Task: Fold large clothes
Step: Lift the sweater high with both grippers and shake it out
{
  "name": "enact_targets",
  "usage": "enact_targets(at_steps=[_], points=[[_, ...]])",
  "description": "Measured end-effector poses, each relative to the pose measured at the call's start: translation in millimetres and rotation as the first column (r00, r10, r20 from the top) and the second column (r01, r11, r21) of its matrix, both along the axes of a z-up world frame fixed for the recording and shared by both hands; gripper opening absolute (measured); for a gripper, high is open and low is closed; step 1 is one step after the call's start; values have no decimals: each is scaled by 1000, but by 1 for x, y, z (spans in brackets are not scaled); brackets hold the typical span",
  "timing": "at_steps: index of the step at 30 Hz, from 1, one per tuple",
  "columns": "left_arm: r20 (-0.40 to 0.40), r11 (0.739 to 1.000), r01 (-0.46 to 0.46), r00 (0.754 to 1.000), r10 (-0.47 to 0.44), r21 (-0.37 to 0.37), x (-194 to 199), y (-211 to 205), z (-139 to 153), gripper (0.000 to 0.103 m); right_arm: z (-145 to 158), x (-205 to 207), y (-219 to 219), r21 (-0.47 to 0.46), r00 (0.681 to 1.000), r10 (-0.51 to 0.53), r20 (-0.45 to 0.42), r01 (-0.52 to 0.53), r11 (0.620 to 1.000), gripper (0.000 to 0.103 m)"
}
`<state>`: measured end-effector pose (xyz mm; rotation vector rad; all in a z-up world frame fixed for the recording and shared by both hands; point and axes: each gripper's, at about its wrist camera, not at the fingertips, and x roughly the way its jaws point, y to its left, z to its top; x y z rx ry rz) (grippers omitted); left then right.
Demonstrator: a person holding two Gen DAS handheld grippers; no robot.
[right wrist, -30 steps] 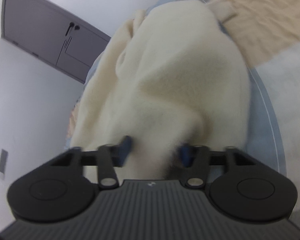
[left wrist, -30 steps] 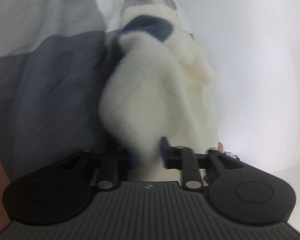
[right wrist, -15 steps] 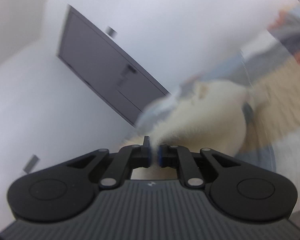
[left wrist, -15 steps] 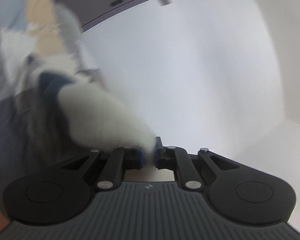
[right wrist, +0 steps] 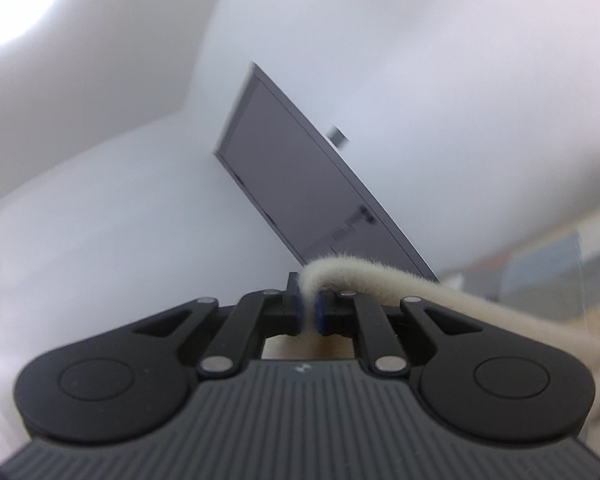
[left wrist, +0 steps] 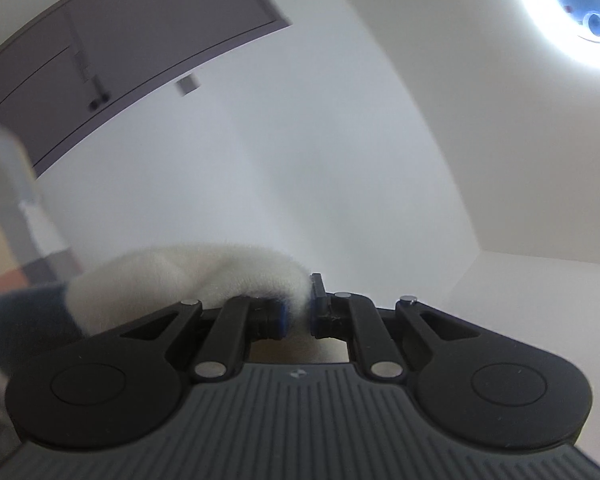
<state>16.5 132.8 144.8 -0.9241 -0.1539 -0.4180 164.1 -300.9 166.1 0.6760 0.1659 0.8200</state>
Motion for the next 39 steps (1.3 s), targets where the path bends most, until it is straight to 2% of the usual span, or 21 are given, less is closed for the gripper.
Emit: enact_targets(at_steps=[5, 7, 9, 12, 18, 22, 26, 31, 33, 35, 39], points=[[91, 998, -12, 996, 7, 63, -14, -8, 90, 12, 73, -7, -1, 10, 992, 6, 126, -7, 1000, 10], [103, 995, -21, 995, 11, 100, -15, -14, 115, 12, 94, 0, 0, 16, 988, -14, 156, 12, 1000, 10], [78, 993, -26, 997, 17, 115, -3, -15, 124, 12, 106, 12, 4, 7, 985, -42, 167, 41, 999, 10], [0, 993, -36, 999, 36, 115, 30, -10, 111, 12, 100, 47, 12, 5, 993, -54, 102, 54, 999, 10], [-143, 979, -90, 983, 117, 184, 115, 10, 26, 12, 33, 125, 48, -124, 995, -95, -9, 93, 988, 11], [-230, 966, -112, 959, 167, 234, 171, 28, -34, 12, -22, 185, 74, -189, 990, -122, -72, 107, 976, 11], [-357, 962, -88, 917, 179, 257, 257, 54, -95, 12, -79, 254, 109, -280, 975, -175, -134, 133, 951, 11], [-462, 960, -51, 869, 178, 275, 359, 85, -176, 12, -169, 348, 156, -371, 954, -237, -185, 155, 915, 11], [-495, 951, -33, 848, 190, 307, 389, 91, -207, 12, -211, 361, 163, -408, 949, -254, -186, 160, 899, 11], [-527, 951, -33, 826, 199, 309, 413, 99, -237, 12, -243, 376, 175, -440, 949, -263, -173, 164, 883, 11], [-600, 959, -20, 777, 193, 283, 450, 115, -288, 12, -284, 401, 196, -491, 948, -265, -178, 148, 859, 11]])
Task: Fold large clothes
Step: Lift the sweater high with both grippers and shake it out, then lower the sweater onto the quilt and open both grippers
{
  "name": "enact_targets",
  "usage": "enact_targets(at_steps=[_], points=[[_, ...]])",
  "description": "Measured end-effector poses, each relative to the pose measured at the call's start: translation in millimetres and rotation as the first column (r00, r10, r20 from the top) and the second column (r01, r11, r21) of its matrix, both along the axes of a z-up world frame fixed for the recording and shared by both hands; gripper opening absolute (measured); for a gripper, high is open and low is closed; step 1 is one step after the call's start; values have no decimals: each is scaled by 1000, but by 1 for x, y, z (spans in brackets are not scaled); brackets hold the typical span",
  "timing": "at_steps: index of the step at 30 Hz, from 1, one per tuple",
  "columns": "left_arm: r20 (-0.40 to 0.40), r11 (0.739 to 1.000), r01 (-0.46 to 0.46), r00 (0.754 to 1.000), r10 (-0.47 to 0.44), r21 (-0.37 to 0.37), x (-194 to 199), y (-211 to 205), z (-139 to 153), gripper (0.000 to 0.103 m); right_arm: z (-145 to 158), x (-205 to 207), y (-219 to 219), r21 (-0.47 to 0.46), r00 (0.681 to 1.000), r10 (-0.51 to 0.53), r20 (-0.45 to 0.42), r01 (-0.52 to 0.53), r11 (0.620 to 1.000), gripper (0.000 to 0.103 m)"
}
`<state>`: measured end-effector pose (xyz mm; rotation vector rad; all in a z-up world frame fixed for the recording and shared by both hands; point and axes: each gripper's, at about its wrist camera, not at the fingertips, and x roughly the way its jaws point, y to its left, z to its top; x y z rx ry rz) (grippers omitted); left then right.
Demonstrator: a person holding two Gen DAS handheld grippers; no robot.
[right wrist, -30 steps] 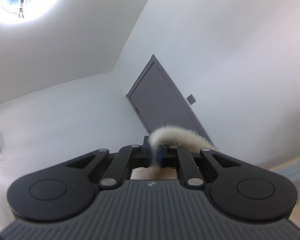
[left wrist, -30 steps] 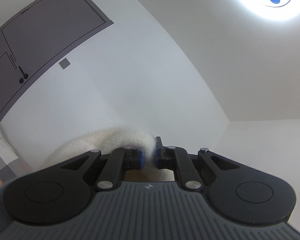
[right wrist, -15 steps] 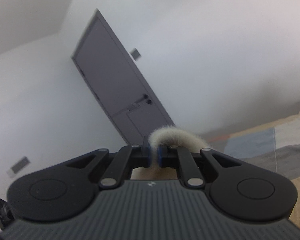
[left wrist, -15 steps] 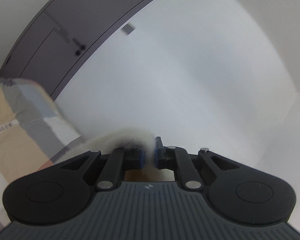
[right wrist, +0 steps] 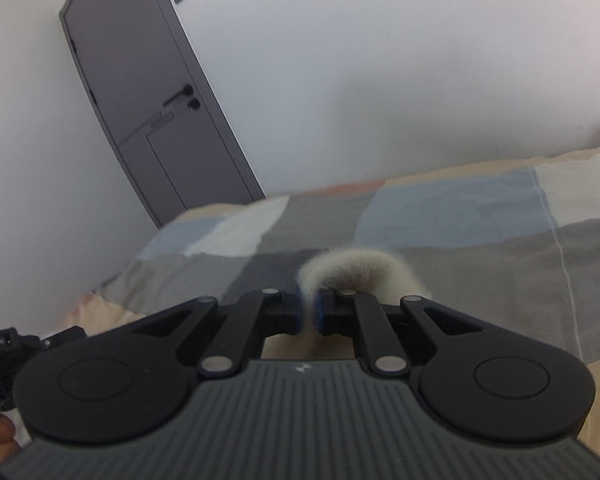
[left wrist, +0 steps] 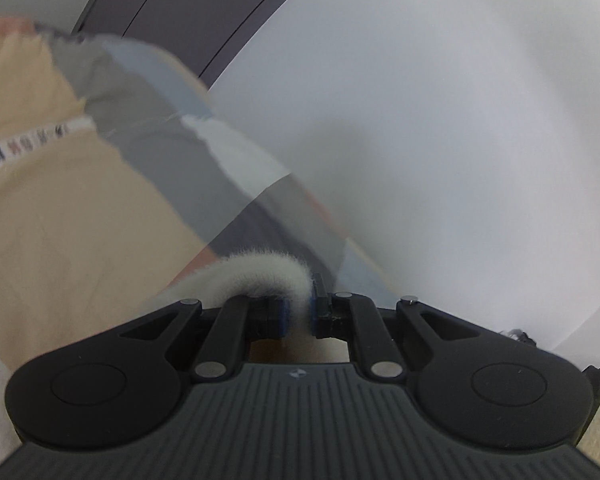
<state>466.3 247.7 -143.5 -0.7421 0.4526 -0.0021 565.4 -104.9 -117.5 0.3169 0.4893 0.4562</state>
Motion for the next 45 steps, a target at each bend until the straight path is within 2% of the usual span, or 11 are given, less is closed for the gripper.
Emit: enact_targets(at_steps=[6, 10, 12, 14, 16, 19, 21, 22, 27, 34, 45], points=[[-101, 999, 35, 994, -36, -8, 39, 19, -53, 12, -50, 25, 11, -60, 991, -5, -137, -4, 998, 12], [-120, 998, 44, 992, -47, -33, 45, 23, -65, 13, -66, 37, 10, -23, 973, -11, -232, 5, 1000, 12], [-126, 999, 51, 991, -51, -4, 44, 21, -58, 20, -62, 37, 11, -22, 973, -11, -229, 6, 1000, 12], [-134, 998, 67, 989, -64, 15, 37, 16, -44, 49, -57, 30, 11, -27, 976, -3, -216, -3, 1000, 13], [-121, 995, 92, 989, -87, 32, 27, 8, -33, 63, -50, 23, 11, -49, 978, 3, -210, -14, 999, 15], [-114, 986, 115, 988, -101, 120, 2, -10, -11, 64, -40, 11, 6, -56, 977, 10, -212, -22, 998, 19], [-115, 981, 106, 990, -87, 164, -17, -18, 0, 64, -31, -5, 1, -60, 980, 15, -201, -28, 998, 36], [-113, 980, 102, 990, -83, 170, -27, -22, 6, 64, -27, -13, -1, -53, 981, 22, -191, -33, 998, 39], [-79, 982, 101, 993, -90, 158, -88, -35, 30, 64, -1, -77, -10, -102, 989, 62, -133, -76, 992, 39], [-81, 962, 100, 993, -82, 255, -176, -60, 51, 64, 30, -168, -37, -80, 994, 94, -62, -99, 992, 39], [-91, 945, 101, 993, -76, 312, -264, -87, 60, 64, 39, -260, -49, -114, 992, 114, -50, -119, 986, 39]])
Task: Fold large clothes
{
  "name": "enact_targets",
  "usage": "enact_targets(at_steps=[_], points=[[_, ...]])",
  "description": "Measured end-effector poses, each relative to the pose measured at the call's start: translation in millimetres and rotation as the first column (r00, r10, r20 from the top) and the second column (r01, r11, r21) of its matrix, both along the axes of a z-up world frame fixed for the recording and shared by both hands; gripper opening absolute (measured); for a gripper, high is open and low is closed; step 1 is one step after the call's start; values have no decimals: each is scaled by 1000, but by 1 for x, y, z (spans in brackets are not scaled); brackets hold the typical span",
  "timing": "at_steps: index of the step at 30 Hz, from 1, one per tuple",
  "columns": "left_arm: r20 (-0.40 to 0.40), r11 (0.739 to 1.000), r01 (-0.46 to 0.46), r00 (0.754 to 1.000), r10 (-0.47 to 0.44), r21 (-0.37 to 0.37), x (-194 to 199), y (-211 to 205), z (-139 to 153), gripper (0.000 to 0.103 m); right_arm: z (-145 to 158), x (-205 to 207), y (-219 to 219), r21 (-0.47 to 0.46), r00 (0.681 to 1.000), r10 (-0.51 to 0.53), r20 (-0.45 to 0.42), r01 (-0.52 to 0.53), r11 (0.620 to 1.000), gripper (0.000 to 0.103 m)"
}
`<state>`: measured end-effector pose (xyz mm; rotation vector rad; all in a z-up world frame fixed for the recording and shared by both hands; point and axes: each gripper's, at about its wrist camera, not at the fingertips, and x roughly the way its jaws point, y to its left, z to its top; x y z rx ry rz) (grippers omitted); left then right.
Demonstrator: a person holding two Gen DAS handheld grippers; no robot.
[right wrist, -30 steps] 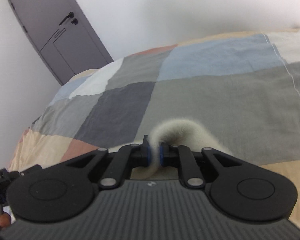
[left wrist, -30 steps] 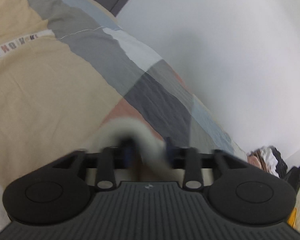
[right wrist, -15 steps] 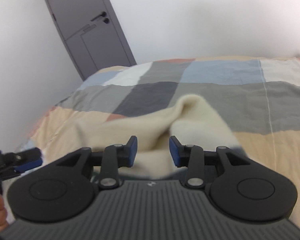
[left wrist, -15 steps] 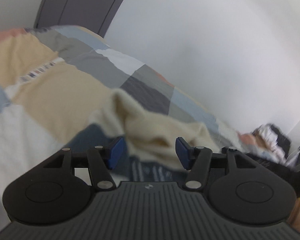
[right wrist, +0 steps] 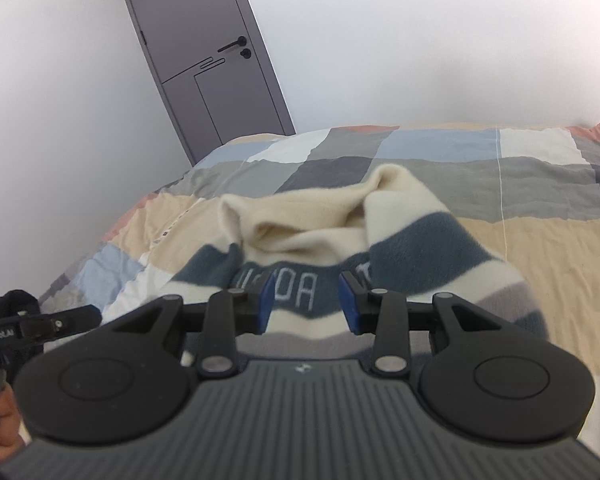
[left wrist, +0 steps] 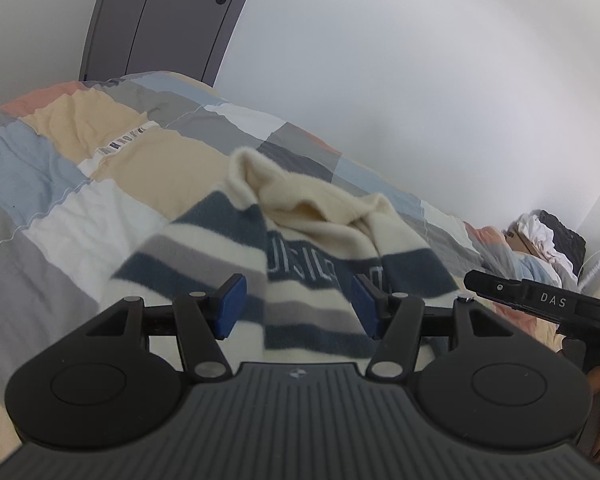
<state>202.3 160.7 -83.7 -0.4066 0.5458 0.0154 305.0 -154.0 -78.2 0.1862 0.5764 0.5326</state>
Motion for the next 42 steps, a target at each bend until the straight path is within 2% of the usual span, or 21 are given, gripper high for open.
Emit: enact_targets(at_steps=[7, 14, 17, 20, 23, 25, 27, 29, 30, 37, 42], points=[[-24, 999, 6, 1000, -7, -35, 5, 6, -18, 64, -6, 1, 18, -23, 1000, -4, -5, 4, 1000, 39], [-36, 999, 38, 999, -38, -9, 19, 15, -39, 64, -19, 47, 63, -20, 1000, 25, 6, -24, 999, 39], [-26, 999, 35, 999, -35, -10, 24, 21, -49, 64, -28, 74, 88, -18, 1000, 21, 6, -21, 1000, 55], [-36, 999, 20, 999, -22, -41, 31, 33, -59, 64, -37, 100, 114, -13, 999, 47, -10, -47, 999, 55], [-51, 997, -4, 999, 0, -76, 37, 46, -68, 64, -47, 122, 141, -43, 997, 66, -30, -67, 997, 52], [-49, 995, -19, 999, 14, -101, 39, 56, -72, 64, -55, 137, 158, -105, 998, 41, -39, -45, 993, 51], [-55, 991, -40, 998, 33, -130, 41, 65, -77, 64, -64, 152, 172, -180, 998, -3, -59, -8, 984, 41], [-57, 986, -44, 998, 35, -159, 41, 71, -80, 64, -70, 169, 175, -198, 996, -44, -82, 27, 980, 33], [-54, 985, -44, 998, 36, -164, 41, 73, -80, 64, -70, 178, 175, -200, 994, -66, -82, 48, 979, 33], [-55, 979, -74, 996, 65, -188, 43, 83, -84, 64, -33, 241, 179, -202, 981, -181, 67, 191, 961, 33], [-71, 978, -84, 995, 72, -190, 47, 85, -90, 64, -28, 268, 200, -257, 976, -173, 131, 203, 945, 33]])
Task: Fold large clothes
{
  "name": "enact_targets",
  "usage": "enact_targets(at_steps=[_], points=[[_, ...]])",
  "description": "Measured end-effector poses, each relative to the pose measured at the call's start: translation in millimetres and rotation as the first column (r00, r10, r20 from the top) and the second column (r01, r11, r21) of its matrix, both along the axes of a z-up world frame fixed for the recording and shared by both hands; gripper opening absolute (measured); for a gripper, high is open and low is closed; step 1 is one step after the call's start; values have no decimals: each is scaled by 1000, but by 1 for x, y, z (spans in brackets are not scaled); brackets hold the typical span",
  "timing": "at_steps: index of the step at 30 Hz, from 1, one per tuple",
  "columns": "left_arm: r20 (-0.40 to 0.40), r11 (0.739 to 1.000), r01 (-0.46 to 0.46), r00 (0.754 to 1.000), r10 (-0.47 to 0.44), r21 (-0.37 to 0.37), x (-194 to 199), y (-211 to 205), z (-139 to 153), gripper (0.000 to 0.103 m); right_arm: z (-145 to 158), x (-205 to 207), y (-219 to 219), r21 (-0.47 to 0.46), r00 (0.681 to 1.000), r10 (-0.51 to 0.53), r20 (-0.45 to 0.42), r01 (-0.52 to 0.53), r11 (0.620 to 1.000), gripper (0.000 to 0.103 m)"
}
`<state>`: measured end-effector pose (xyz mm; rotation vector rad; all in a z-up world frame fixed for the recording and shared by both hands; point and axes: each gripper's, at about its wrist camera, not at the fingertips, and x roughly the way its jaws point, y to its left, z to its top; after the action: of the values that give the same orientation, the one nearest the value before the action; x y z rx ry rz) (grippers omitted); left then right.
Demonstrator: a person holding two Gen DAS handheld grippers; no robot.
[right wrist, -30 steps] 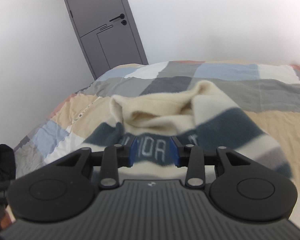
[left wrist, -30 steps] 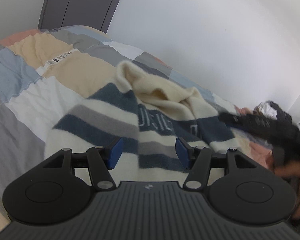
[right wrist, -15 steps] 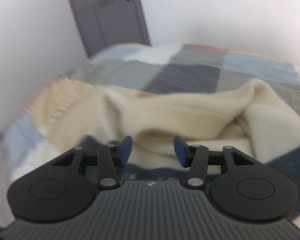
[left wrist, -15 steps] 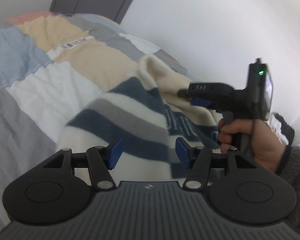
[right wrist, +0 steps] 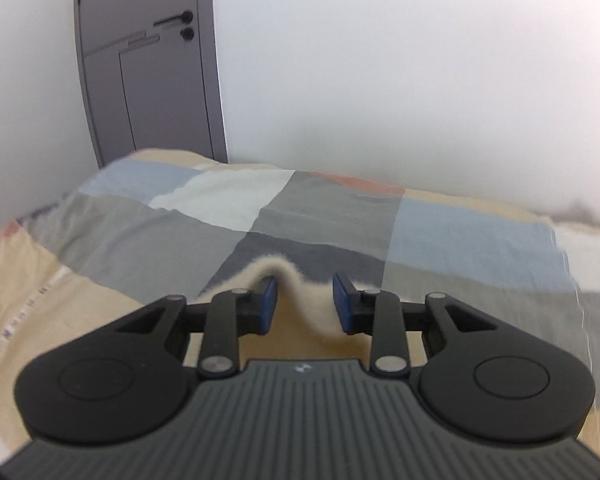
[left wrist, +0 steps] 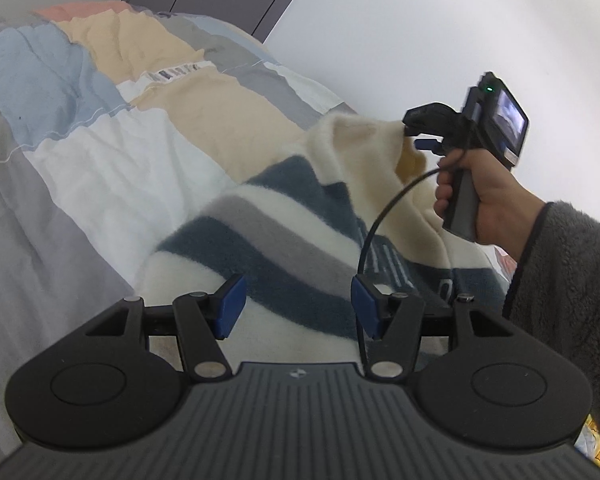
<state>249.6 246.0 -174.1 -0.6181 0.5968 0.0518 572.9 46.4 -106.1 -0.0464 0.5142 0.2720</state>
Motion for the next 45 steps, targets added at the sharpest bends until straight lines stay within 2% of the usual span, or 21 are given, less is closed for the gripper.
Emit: enact_targets(at_steps=[4, 9, 12, 16, 18, 21, 24, 27, 35, 40, 43, 45], points=[[-7, 1000, -1, 1000, 1, 1, 4, 1, -6, 64, -16, 15, 7, -16, 1000, -11, -29, 10, 1000, 33], [-19, 1000, -3, 1000, 3, -8, 11, 2, -13, 64, -18, -2, -18, 123, 999, -36, 8, 35, 992, 34], [-19, 1000, -3, 1000, 3, -8, 13, 1, -14, 64, -20, -15, -32, 149, 1000, -3, -5, 4, 989, 34], [-15, 1000, 7, 1000, -7, -4, 11, -4, -10, 64, -27, -38, -53, 141, 1000, 11, -2, -10, 990, 34], [-13, 1000, 12, 1000, -12, 6, 11, -6, -8, 64, -33, -48, -64, 136, 1000, -18, -15, 20, 991, 45], [-11, 1000, 12, 1000, -12, 12, 9, -7, -7, 64, -48, -52, -74, 104, 997, -27, -68, 34, 994, 45], [-11, 1000, 9, 1000, -9, 13, 7, -7, -7, 64, -63, -52, -75, 53, 985, 31, -168, -22, 998, 44], [-9, 1000, 8, 1000, -8, 12, 6, -7, -6, 64, -66, -57, -70, 5, 985, 64, -159, -64, 998, 46], [-12, 1000, 9, 1000, -9, -8, 7, -5, -7, 64, -67, -48, -56, -30, 982, 72, -177, -79, 996, 47], [-12, 1000, 0, 1000, 0, -11, 6, -4, -8, 64, -73, -39, -48, -27, 986, 47, -161, -52, 998, 47], [-17, 1000, -5, 1000, 5, -23, 5, -2, -10, 64, -75, -30, -39, -57, 993, 28, -119, -35, 998, 43], [-17, 1000, -4, 1000, 4, -28, 6, -1, -11, 64, -76, -22, -35, -68, 995, 6, -103, -13, 998, 30]])
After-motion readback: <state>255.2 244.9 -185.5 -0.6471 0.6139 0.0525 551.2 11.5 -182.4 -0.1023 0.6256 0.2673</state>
